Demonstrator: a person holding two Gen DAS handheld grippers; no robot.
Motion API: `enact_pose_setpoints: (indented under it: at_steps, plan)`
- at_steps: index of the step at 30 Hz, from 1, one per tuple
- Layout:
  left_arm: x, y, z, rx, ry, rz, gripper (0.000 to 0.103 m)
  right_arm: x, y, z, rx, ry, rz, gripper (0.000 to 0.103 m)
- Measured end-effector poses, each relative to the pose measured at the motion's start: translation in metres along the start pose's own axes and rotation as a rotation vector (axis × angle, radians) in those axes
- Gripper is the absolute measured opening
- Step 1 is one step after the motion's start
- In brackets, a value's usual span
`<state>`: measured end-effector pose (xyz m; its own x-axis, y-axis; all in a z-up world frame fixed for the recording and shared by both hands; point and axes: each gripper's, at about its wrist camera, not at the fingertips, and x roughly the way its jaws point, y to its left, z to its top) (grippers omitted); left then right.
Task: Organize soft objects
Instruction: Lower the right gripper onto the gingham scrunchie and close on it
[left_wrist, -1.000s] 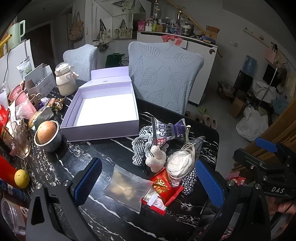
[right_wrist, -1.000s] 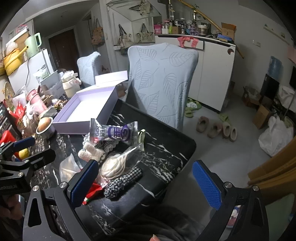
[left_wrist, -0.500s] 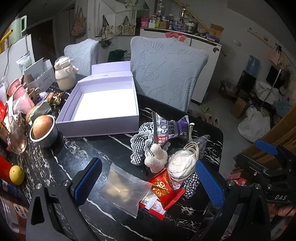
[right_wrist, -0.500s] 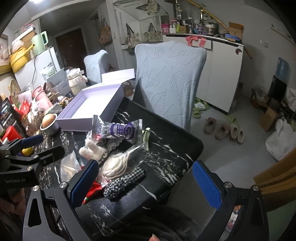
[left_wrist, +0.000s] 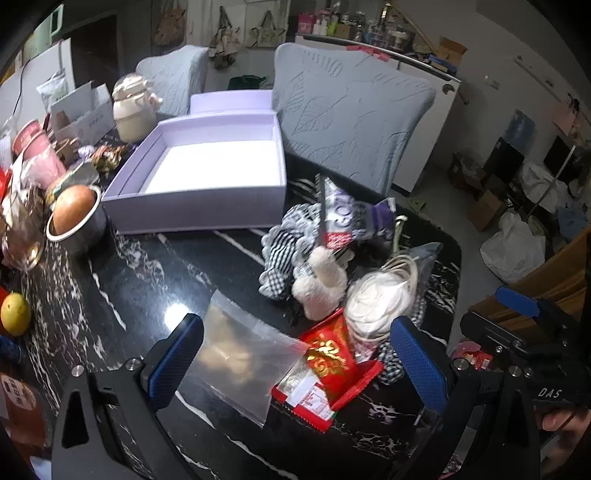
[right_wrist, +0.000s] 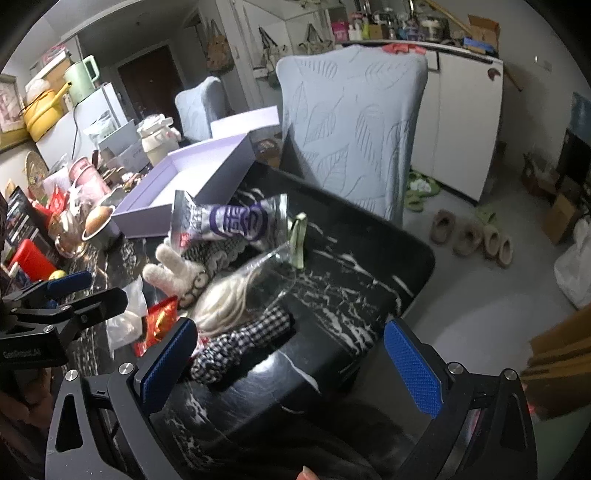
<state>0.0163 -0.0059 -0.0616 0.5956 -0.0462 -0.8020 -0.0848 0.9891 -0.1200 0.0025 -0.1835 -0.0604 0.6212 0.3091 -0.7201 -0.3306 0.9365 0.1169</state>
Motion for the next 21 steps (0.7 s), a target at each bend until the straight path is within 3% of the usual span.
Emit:
enact_pose_setpoints:
  at_steps: [10,14,17,21]
  plan:
    - [0.030,0.034,-0.009,-0.165,0.074,0.084,0.103,0.023,-0.003,-0.002,-0.032,0.042,0.027,0.103]
    - [0.043,0.045,-0.013,-0.223,0.117,0.058,0.103,0.031,0.002,-0.001,-0.044,0.054,0.041,0.103]
    - [0.047,0.050,-0.014,-0.248,0.120,0.081,0.102,0.037,0.010,0.000,-0.065,0.067,0.065,0.103]
    - [0.053,0.060,-0.017,-0.300,0.132,0.073,0.095,0.044,0.019,-0.003,-0.080,0.088,0.085,0.103]
